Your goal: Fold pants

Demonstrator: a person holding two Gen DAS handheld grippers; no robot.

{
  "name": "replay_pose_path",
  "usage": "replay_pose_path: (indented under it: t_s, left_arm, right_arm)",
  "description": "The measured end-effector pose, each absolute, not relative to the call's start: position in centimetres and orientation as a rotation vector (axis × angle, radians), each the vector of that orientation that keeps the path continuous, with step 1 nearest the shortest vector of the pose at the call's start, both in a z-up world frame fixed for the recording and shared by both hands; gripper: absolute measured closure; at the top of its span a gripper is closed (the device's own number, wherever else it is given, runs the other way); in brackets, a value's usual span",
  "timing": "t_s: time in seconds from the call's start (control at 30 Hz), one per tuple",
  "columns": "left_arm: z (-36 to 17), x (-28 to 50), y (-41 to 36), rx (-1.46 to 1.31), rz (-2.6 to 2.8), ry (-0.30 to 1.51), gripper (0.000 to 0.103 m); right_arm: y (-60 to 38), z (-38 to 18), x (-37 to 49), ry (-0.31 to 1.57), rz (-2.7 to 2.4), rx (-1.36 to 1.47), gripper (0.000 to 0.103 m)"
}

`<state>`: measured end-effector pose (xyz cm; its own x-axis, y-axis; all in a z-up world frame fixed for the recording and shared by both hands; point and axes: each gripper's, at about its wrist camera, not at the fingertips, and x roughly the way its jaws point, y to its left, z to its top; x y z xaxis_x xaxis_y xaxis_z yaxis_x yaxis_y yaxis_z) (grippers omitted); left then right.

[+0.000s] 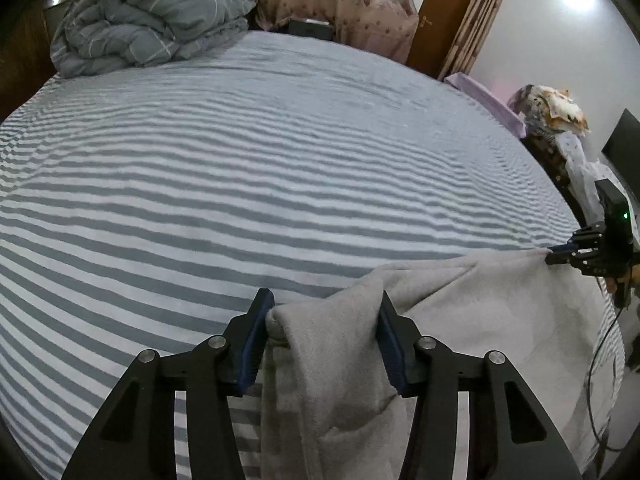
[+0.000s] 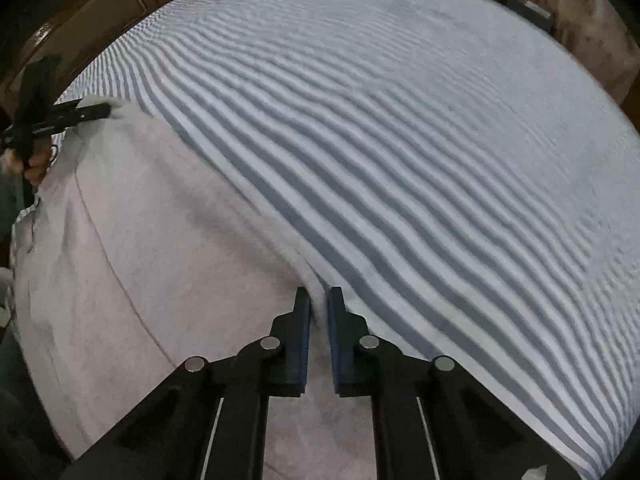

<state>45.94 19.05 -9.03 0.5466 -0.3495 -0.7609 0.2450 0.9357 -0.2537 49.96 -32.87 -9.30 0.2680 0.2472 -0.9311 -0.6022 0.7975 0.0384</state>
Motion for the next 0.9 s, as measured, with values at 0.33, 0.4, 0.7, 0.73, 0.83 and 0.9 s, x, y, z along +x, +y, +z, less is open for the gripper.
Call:
replay_pose_path:
  t_s: [0.33,0.4,0.7,0.73,0.83,0.9]
  left_arm:
    - [-9.4,46.0,17.6,-0.046,-0.248,0.937,0.052]
    - [-8.5,45.5,17.3,-0.029,-0.248,0.92,0.052]
    - [-1.5,39.2,19.2,-0.011,-0.388,0.793,0.053]
    - [-0.9,38.1,19.6,-0.013,-0.404,0.784,0.053]
    - [0.4,34.6,20.8,-0.014,-0.434,0.771,0.054]
    - [0.9,32.0,21.3,-0.008,-0.449,0.769,0.054]
  right_arm:
    - [-29.9,-10.2,48.7,1.1,0.372,-0.533,0.096]
    - [-30.1,-8.1,48.2,1.071,0.358,-0.516,0.096]
    - [-31.3,1.9,38.8,0.946,0.373,-0.445,0.097]
    - [-31.3,3.0,36.6,0.935,0.382,-0.432,0.097]
    - [-31.5,4.3,32.7,0.921,0.401,-0.401,0.097]
    - [-31.5,4.6,28.9,0.929,0.412,-0.369,0.097]
